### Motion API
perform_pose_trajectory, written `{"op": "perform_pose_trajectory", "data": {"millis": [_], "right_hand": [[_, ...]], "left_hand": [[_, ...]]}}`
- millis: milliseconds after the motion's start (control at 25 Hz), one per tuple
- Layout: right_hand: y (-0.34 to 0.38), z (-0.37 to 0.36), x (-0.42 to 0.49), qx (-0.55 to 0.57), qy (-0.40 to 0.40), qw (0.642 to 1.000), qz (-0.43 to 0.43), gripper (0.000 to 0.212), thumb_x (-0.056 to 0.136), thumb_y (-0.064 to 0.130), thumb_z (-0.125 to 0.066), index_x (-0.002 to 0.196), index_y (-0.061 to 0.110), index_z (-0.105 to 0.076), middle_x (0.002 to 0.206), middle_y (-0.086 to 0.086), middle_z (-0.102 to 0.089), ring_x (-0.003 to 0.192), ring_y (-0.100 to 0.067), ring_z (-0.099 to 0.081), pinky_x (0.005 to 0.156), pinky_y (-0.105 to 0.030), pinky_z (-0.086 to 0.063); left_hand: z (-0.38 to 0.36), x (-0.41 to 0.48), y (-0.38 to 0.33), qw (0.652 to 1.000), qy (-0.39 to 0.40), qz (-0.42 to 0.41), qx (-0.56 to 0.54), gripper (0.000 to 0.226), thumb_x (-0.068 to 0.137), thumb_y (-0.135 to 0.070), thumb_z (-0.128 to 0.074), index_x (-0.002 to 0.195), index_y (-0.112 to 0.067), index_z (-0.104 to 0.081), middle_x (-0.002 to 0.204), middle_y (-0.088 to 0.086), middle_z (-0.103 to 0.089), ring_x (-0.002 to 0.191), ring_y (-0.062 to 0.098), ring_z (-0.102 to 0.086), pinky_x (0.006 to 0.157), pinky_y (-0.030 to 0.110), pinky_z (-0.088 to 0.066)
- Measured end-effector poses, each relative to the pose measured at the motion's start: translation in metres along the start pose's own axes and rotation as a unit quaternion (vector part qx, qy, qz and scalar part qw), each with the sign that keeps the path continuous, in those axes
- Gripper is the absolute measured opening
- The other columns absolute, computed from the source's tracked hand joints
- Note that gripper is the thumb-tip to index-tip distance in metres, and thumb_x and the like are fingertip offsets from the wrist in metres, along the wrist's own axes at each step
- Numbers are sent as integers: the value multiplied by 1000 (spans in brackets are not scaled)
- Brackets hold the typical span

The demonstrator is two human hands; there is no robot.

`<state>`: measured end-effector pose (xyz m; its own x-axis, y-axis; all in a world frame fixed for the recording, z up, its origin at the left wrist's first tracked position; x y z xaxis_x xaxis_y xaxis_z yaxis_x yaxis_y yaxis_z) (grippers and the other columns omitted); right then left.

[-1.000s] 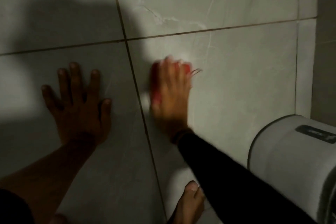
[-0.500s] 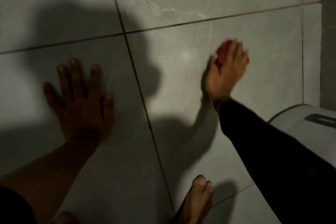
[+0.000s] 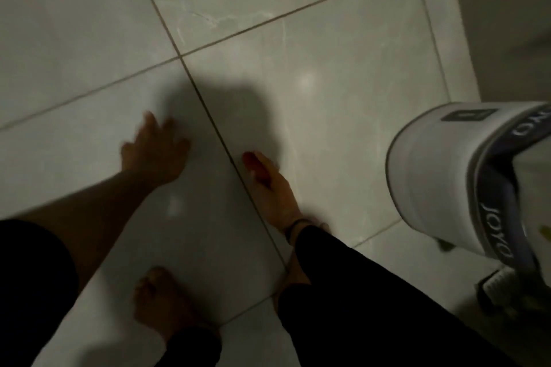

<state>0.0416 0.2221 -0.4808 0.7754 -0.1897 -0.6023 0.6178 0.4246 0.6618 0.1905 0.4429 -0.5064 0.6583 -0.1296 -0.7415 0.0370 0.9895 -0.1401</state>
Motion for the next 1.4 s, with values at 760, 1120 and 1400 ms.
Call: {"op": "perform_pose_trajectory", "data": {"millis": [760,1120,1400], "right_hand": [[-34,428,-239,526,-441,667,-290,30,98,6,-63,119,22,-77,137,-15,-75,133,-41,-67,119,-56,-53],[-140,455,-200,369,-324,778,-391,59,95,23,-82,146,2,-64,144,-21,-70,133,-38,-68,120,-50,-53],[-135,452,-201,182,-363,777,-480,101,91,40,-83,167,11,-22,169,-20,-35,156,-45,-38,132,-56,-33]], "left_hand": [[90,-283,-561,939,165,-301,-14,37,92,-38,-69,121,-16,-77,116,6,-79,98,24,-73,84,34,-58],[7,-254,-627,931,44,-314,178,35,107,-24,-52,136,-8,-66,135,14,-70,127,34,-70,98,43,-56],[-8,-267,-626,903,-15,-378,205,63,100,-36,-66,155,-15,-46,144,13,-54,130,33,-61,102,45,-52]]}}
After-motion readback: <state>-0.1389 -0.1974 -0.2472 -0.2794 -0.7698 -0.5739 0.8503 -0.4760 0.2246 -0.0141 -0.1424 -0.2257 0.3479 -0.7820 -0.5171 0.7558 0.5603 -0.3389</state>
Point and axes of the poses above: each hand's wrist, its own x-axis towards the middle knuckle, its own z-axis out of the back of the hand, y = z × x, the point moved 3 cm from there along x, towards the middle knuckle
